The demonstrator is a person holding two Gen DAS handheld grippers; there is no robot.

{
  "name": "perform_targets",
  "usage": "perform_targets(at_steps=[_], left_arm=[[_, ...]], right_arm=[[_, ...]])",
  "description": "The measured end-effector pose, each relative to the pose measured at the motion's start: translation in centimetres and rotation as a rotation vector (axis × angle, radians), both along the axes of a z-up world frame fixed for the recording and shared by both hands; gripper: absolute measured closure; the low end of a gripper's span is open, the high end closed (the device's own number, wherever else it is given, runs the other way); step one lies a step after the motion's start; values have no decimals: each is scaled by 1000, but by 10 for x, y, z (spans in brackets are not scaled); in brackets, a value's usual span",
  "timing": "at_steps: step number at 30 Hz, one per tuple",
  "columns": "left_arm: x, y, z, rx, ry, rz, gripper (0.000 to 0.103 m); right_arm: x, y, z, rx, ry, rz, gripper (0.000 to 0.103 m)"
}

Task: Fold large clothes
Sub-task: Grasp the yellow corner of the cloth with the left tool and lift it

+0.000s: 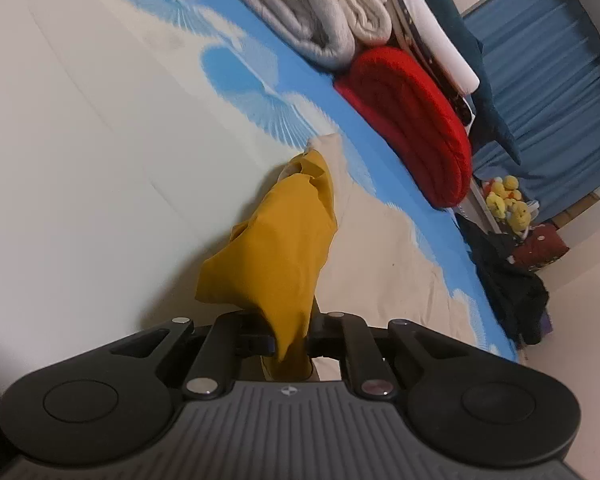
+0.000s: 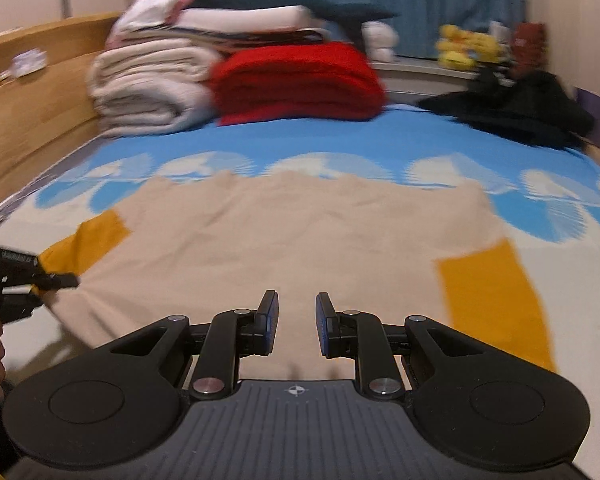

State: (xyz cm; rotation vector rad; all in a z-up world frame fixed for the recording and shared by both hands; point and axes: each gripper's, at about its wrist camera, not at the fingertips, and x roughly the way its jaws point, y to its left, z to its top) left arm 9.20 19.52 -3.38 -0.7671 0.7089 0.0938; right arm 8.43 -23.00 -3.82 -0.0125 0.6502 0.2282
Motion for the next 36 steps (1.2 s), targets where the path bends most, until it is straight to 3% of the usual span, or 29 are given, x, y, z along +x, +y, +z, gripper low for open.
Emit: perform_targets(at_steps=[4, 7, 10, 12, 14, 18, 20, 23, 28, 32, 36], left_arm=[[-20, 14, 30, 170, 21, -28, 91], [-39, 20, 47, 233, -3, -56, 91], [-52, 12, 48, 261, -16, -114, 91], [-56, -2, 49, 355, -34, -149, 92], [-58, -8, 50, 394, -52, -162, 92], [-58, -6, 47, 390, -43, -130, 92], [-56, -3, 45, 372, -27, -101, 92], [-53, -10, 51, 382, -38, -90, 92], [-48, -50, 79, 474, -95, -135, 93], [-42, -117, 103, 572, -174, -228, 94], [-41, -217, 116, 668, -263, -384, 95]], right_arm=[[11, 47, -9, 26, 47, 113, 82], [19, 81, -26, 15, 134, 202, 82], [34, 109, -64, -106, 305, 222, 82], [41, 119, -76, -143, 337, 209, 82], [50, 120, -76, -108, 353, 182, 82], [53, 108, -70, -21, 378, 146, 82], [46, 104, -58, -1, 343, 139, 82], [32, 80, -25, 38, 214, 133, 82], [11, -13, 39, 147, -34, 35, 81], [-1, -108, 74, 153, -201, -26, 78], [-17, -191, 69, 151, -272, -212, 75]])
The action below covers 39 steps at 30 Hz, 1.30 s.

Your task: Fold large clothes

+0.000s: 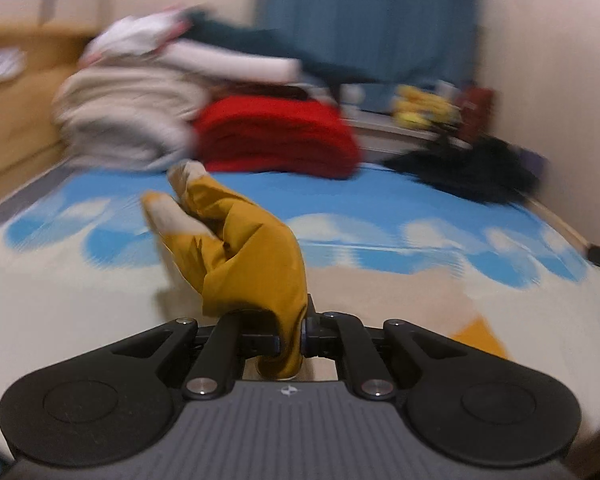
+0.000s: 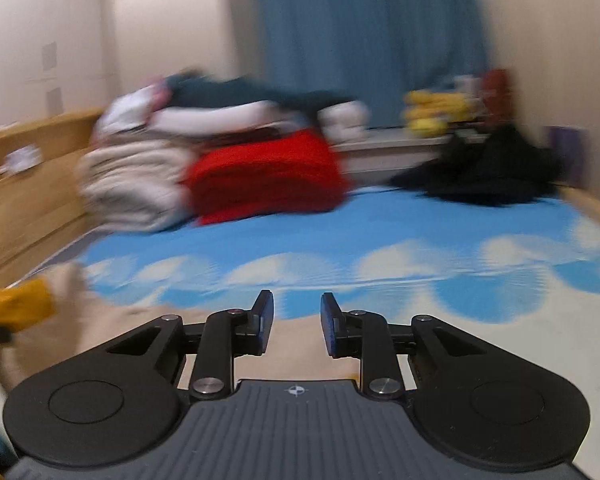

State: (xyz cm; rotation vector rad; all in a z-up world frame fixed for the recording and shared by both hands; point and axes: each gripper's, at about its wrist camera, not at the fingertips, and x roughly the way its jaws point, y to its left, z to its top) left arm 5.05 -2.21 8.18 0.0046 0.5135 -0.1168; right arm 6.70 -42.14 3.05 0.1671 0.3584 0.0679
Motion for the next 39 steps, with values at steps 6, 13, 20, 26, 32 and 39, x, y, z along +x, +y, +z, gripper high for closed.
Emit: perform_targets(at_steps=[6, 13, 20, 26, 32, 39], left_arm=[[-9, -165, -19, 144, -25, -335, 95], [12, -266, -112, 190, 298, -628, 74], [15, -175, -63, -111, 259, -692, 43], [25, -99, -62, 20, 211, -545, 40], [60, -42, -88, 30, 238, -329, 33], [82, -48, -89, -102, 280, -294, 29]], right_arm=[[-33, -44, -5, 25, -60, -41, 74], [-25, -78, -20, 180, 58, 2, 67], [0, -51, -41, 197, 242, 129, 58], [28, -9, -74, 80, 482, 169, 56], [12, 17, -80, -106, 465, 179, 86], [-23, -18, -33, 106, 259, 139, 101]])
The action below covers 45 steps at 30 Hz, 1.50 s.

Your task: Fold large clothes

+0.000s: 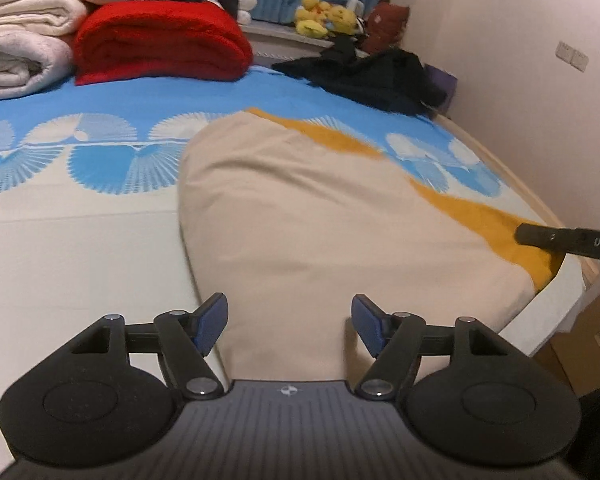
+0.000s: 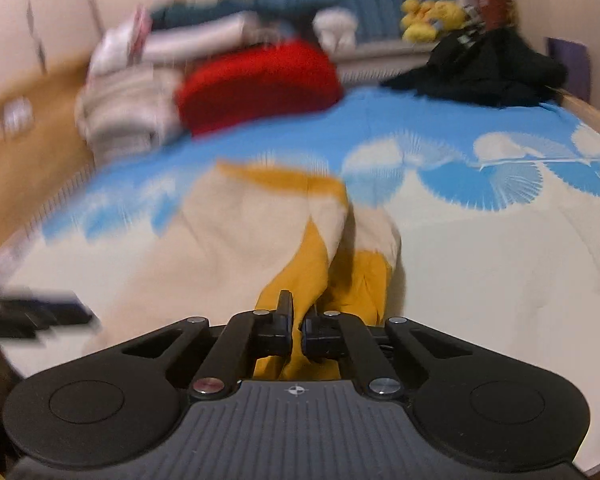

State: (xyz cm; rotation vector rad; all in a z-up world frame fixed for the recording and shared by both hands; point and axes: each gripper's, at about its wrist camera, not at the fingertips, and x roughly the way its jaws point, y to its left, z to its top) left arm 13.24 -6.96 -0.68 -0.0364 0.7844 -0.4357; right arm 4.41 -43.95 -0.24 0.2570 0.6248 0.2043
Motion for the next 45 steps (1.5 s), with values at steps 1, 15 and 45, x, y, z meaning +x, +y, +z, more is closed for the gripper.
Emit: perform_targets(at_steps=[1, 15, 45], left_arm=[[2, -4, -4, 23, 19, -12, 29], [13, -1, -42, 181, 262, -110, 31], [10, -2, -51, 200, 285, -83, 24]], right_arm=[[-3, -5, -1, -1, 15, -18, 101], [18, -2, -76, -245, 392, 15, 103], [17, -25, -26, -47, 59, -154, 85]])
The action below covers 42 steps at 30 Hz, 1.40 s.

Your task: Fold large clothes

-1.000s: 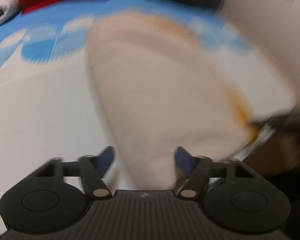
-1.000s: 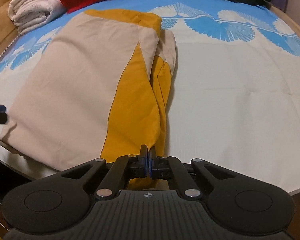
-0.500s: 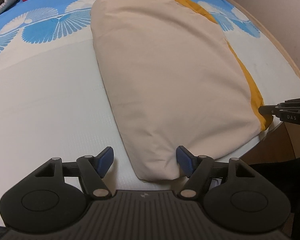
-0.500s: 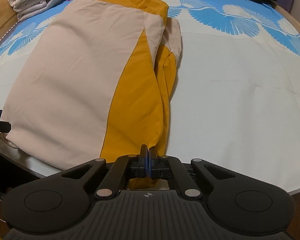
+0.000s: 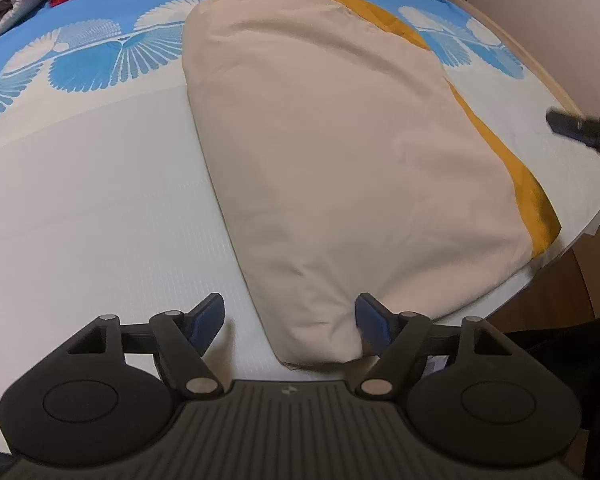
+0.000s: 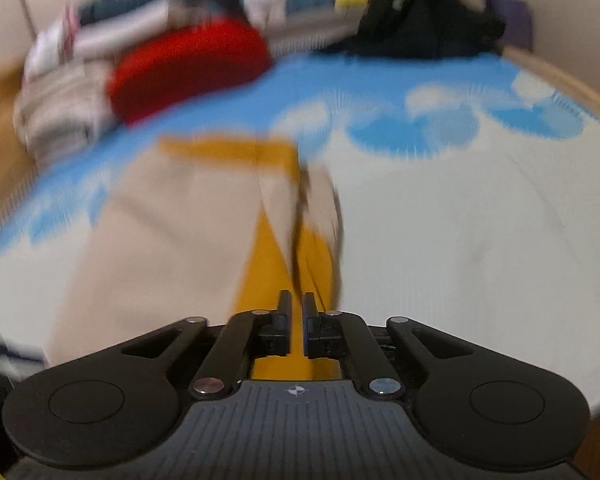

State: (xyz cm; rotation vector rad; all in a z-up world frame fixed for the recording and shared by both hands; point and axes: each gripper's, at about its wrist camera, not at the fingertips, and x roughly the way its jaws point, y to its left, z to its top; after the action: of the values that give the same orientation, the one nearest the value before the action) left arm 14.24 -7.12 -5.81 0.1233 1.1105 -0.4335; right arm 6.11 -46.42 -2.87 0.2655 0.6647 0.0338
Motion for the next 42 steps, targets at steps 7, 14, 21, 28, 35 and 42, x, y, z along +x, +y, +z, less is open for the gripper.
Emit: perform_targets(at_steps=[7, 14, 21, 28, 35, 42], left_arm=[[-1, 8, 15, -95, -52, 61, 24], [6, 22, 28, -155, -86, 149, 24], [9, 33, 32, -167, -103, 174, 24], [9, 39, 34, -173, -109, 195, 24], [5, 34, 37, -170, -119, 193, 24], [28, 41, 58, -231, -132, 205, 24]], right_arm=[[35, 19, -3, -8, 11, 23, 59], [84, 27, -19, 64, 95, -8, 59], [123, 26, -51, 90, 228, -84, 59], [128, 30, -51, 107, 191, -79, 101], [121, 20, -52, 42, 202, -178, 102], [114, 15, -51, 53, 227, -170, 88]])
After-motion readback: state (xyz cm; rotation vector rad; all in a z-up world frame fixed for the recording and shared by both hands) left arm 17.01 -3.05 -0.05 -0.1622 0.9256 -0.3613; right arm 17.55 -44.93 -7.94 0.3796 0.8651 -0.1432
